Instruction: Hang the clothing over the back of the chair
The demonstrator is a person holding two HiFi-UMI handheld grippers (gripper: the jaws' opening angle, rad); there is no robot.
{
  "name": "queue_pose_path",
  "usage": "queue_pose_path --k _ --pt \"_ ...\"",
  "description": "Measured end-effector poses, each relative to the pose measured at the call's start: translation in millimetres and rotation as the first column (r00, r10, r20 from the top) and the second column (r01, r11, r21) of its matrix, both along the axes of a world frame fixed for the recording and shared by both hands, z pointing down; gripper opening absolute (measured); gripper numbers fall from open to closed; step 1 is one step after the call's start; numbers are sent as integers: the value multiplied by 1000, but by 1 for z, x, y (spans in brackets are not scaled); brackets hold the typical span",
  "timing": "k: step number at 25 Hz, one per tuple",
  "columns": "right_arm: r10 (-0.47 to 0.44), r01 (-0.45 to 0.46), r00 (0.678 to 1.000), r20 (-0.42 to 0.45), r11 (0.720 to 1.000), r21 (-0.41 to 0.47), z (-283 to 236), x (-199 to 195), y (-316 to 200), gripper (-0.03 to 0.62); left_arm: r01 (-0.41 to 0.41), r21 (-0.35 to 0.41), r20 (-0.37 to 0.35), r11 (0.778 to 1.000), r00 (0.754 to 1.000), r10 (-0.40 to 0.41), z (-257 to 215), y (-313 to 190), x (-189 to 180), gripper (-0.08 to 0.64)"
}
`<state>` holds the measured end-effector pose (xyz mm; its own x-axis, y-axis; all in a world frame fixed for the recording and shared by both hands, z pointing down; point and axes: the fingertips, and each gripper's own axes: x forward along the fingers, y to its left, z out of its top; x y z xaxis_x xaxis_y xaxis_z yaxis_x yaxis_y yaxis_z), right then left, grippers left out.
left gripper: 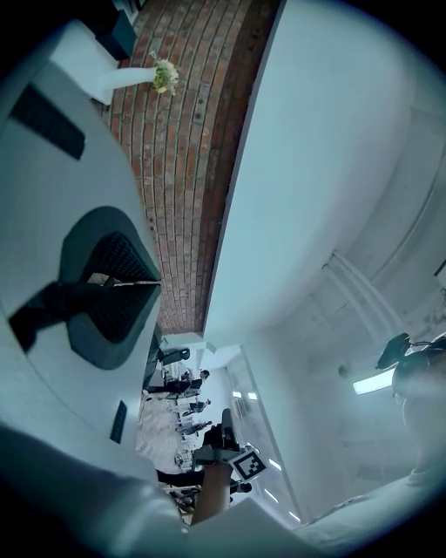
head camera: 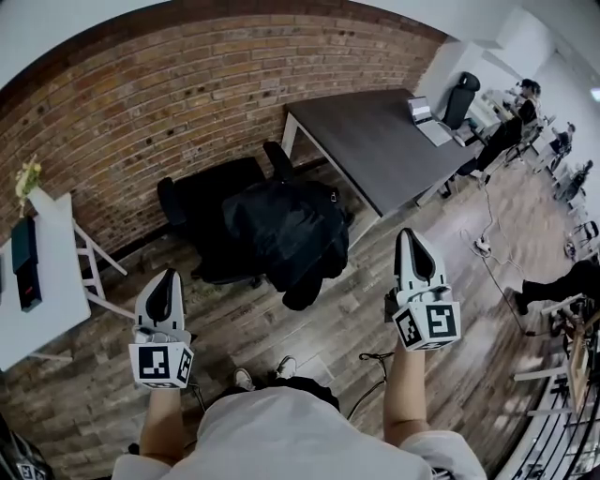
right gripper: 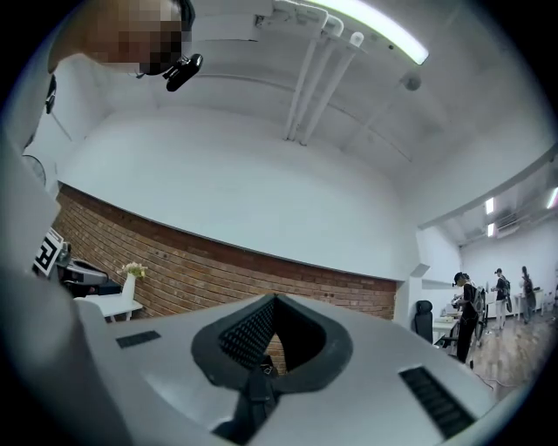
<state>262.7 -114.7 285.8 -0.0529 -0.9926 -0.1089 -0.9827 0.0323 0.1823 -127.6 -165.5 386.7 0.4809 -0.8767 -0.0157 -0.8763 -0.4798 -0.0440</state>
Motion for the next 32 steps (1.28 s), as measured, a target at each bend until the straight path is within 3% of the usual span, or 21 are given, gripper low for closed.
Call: queue_pose_path --k 10,21,32 --pt "24 -19 998 -63 997 79 -23 -5 28 18 25 42 15 999 1000 -26 -19 0 -14 31" --pt "104 -103 994 -38 994 40 8 9 54 18 93 50 49 994 994 -95 -25 4 -35 31" --pt "90 -89 995 -44 996 30 8 12 44 18 77 34 40 996 996 -78 -29 4 -14 31"
